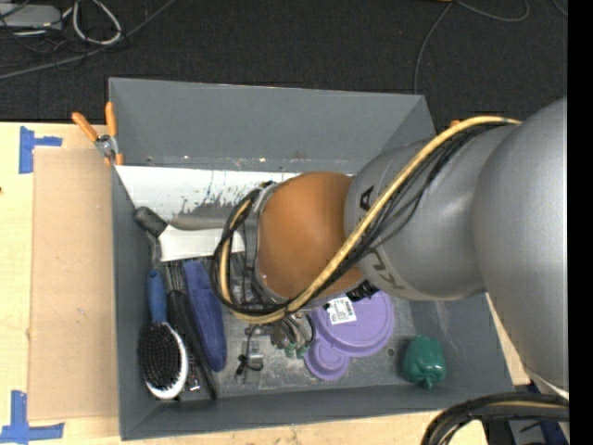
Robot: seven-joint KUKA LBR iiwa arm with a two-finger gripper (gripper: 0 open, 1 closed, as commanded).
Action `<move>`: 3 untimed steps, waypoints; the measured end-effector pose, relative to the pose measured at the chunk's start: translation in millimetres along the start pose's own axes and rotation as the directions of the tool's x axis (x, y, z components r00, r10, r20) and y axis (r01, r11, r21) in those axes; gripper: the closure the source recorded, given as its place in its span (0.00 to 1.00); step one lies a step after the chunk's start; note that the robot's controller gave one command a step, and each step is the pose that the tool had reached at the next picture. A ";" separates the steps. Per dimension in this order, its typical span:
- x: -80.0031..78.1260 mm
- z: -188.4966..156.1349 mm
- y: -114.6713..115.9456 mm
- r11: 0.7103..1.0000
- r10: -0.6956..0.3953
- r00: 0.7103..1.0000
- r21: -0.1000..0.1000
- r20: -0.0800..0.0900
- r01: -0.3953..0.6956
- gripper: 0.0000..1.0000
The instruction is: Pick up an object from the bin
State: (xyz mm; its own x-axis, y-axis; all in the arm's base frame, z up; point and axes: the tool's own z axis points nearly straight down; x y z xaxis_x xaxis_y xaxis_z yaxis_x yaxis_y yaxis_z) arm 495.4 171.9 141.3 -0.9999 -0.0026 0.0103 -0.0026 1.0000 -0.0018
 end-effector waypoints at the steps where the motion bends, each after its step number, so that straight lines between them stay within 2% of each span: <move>1: -2.1 -3.3 -0.9 1.000 0.005 1.000 -0.001 0.007 -0.005 0.00; 2: -15.2 37.8 17.5 0.935 -0.355 0.935 0.003 0.010 0.355 0.00; 3: -20.1 37.8 18.1 0.863 -0.505 0.863 0.006 0.014 0.505 0.00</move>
Offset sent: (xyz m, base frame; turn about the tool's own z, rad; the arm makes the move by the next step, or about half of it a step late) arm 0.0217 0.0307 -0.0713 -0.6276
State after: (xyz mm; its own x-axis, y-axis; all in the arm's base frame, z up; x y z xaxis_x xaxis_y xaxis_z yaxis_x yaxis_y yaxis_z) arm 515.1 190.0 103.3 -0.8618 -0.5072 -0.0042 -0.5071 0.8619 -0.0023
